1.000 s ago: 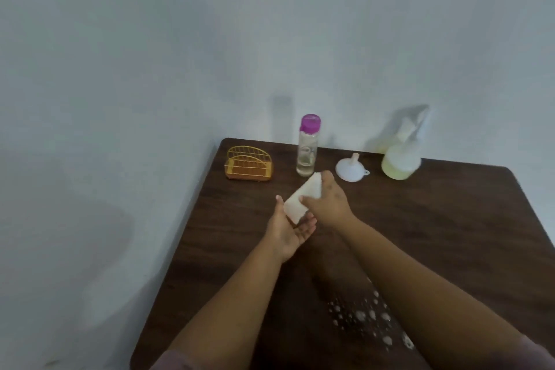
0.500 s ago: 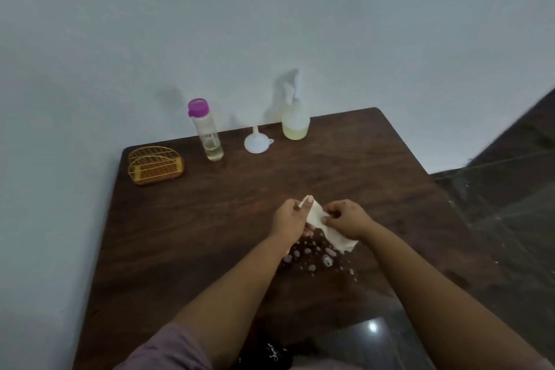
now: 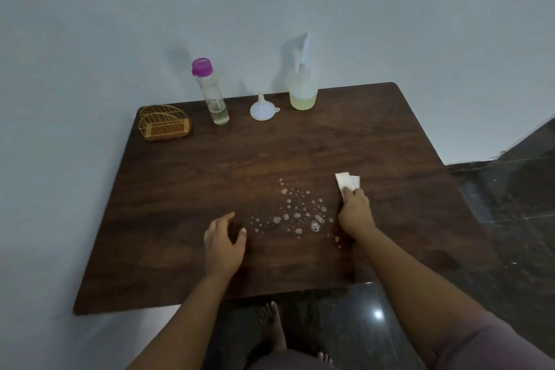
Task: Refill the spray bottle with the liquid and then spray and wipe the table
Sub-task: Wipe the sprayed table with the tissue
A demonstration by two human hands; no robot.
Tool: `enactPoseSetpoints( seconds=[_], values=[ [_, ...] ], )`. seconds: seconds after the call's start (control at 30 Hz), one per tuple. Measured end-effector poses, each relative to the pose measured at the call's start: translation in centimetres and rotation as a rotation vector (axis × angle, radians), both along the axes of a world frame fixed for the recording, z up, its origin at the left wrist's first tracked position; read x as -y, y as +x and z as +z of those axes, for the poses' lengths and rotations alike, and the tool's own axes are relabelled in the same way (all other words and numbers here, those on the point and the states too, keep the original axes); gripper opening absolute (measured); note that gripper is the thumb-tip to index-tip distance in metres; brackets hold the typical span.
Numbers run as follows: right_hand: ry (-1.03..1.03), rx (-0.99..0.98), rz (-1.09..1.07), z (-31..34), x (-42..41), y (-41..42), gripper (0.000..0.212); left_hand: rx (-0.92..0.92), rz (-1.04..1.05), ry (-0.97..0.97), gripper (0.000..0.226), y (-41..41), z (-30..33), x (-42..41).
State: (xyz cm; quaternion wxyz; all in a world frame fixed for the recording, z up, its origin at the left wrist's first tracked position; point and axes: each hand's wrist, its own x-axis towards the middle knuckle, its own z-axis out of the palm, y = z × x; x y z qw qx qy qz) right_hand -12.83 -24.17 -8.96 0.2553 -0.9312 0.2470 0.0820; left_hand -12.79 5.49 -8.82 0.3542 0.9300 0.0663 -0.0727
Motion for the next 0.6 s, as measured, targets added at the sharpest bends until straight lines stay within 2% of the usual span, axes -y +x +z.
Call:
enactPoseSetpoints(
  seconds=[0.2, 0.37, 0.5, 0.6],
  values=[
    [0.105, -0.112, 0.228, 0.2, -6.0, 7.6, 0.066, 0.05, 0.002, -0.024, 0.046, -2.2, -0.2, -3.0],
    [0.152, -0.168, 0.458, 0.7, -11.0, 10.6, 0.055, 0.055, 0.108, -0.149, 0.044, -2.4, -0.9, -4.7],
    [0.313, -0.154, 0.603, 0.4, -13.7, 8.6, 0.038, 0.022, 0.139, -0.223, 0.043, -2.1, -1.1, -4.2],
    [0.318, -0.171, 0.744, 0.2, -13.9, 6.8, 0.047, -0.014, 0.112, -0.205, 0.043, -1.9, -1.0, -3.2]
  ],
)
